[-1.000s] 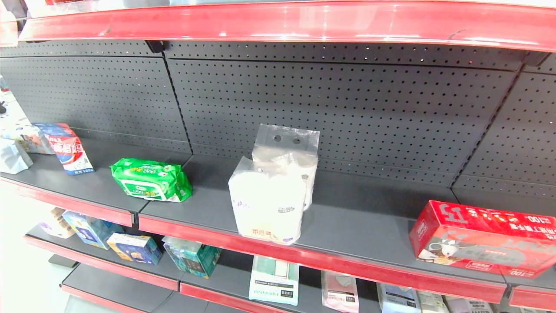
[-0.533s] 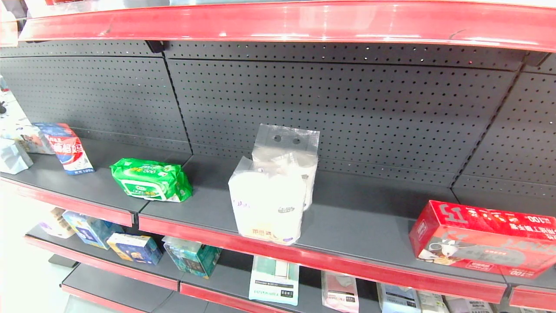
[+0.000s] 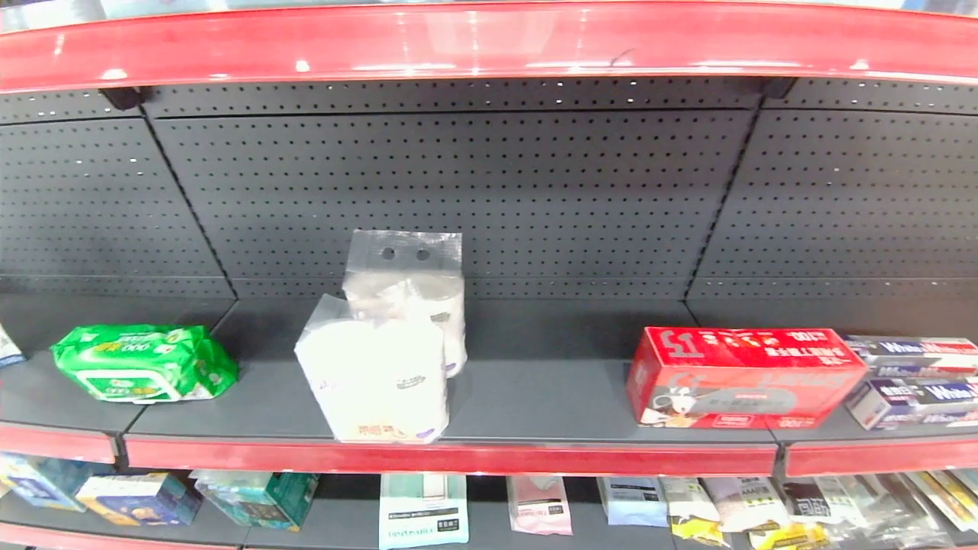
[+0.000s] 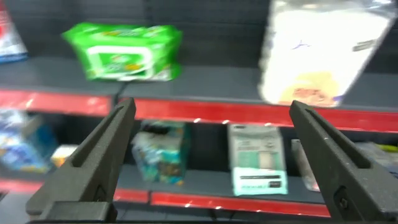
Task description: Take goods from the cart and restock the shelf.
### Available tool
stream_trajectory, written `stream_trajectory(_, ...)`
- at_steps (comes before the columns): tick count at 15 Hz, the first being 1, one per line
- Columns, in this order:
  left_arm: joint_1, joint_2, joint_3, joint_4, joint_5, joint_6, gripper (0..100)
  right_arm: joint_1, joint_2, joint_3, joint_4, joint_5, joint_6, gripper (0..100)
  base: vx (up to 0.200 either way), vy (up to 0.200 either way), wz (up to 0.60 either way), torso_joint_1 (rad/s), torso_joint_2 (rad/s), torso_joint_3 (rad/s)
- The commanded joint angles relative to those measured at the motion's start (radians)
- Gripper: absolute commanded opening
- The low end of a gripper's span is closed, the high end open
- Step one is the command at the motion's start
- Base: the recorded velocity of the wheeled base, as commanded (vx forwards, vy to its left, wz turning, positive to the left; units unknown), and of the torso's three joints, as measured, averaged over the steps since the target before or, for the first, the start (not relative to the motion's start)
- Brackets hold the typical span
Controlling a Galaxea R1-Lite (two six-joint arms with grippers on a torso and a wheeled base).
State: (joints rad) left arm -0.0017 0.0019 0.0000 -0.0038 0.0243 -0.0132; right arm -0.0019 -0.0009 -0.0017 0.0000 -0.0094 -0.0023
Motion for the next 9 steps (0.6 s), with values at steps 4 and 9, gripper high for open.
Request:
stream_trajectory(4,0.000,0.000,0.000,-0.001,0.000,-0.004,100,0.000,0.001,0.000,0.000,0.000,-0.001,100,0.000,0.000,-0.15,0.002,0.00,0.001)
stream_trajectory(9,-0.029,0.251,-0.268,0.013,-0.084,-0.002,100,0.000,0.001,0.000,0.000,0.000,-0.001,100,0.000,0.000,0.00,0.000,0.00,0.000)
